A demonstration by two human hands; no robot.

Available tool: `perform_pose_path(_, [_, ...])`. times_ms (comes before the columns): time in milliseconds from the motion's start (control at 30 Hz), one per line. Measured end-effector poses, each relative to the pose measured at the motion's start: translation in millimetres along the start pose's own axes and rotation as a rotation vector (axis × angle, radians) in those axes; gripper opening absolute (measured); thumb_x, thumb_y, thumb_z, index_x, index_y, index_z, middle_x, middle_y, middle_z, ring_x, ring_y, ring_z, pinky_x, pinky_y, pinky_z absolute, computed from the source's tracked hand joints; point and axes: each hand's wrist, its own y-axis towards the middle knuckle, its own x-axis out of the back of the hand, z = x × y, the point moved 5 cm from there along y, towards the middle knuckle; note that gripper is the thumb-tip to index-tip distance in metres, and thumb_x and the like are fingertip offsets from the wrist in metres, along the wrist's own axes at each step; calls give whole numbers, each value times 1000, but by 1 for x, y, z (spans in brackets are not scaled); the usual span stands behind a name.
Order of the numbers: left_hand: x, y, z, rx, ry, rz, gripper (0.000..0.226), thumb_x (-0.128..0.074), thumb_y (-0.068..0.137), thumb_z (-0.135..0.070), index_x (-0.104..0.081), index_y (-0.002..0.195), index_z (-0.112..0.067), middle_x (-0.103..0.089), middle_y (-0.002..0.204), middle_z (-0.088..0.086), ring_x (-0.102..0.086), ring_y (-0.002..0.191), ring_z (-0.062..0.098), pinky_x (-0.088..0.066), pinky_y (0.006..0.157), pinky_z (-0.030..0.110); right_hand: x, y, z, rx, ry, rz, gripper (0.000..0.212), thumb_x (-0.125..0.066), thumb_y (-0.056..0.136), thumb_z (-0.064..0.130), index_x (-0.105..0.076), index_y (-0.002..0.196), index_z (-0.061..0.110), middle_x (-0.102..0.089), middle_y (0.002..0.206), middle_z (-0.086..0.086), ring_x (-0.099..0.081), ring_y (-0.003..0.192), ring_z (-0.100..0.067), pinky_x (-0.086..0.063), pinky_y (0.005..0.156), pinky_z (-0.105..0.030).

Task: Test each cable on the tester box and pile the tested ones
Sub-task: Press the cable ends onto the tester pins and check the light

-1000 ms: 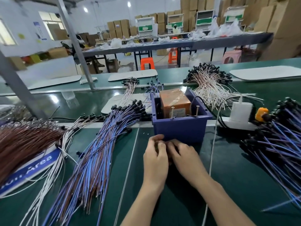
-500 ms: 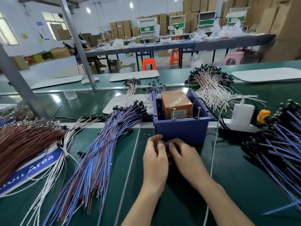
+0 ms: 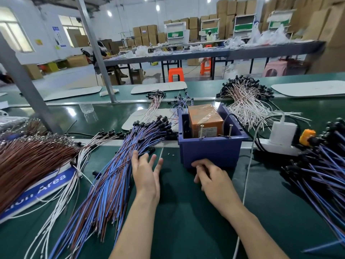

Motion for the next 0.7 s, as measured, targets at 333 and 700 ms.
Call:
perform_pose_path(333, [2,3,5,-70,109,-84,44,-40,106,-12,-37,150,-9,-54,114,-3,-66,99,15,-57,83,32,2,-1,-1,-2,31,1,21,-44,104,28,-61,105,41,-70,82,18,-63,65,-2,-44,57,-15])
perform_pose_path(700, [-26,-72,-32,-830,560,-2,36,-35,107,-32,-56,133,-18,-61,114,-16,-62,106,13,-49,87,22,9,-11,18,187,77,-185,41,-51,96,42,-37,133,53,-57,106,24,-61,81,-8,-50,69,-21])
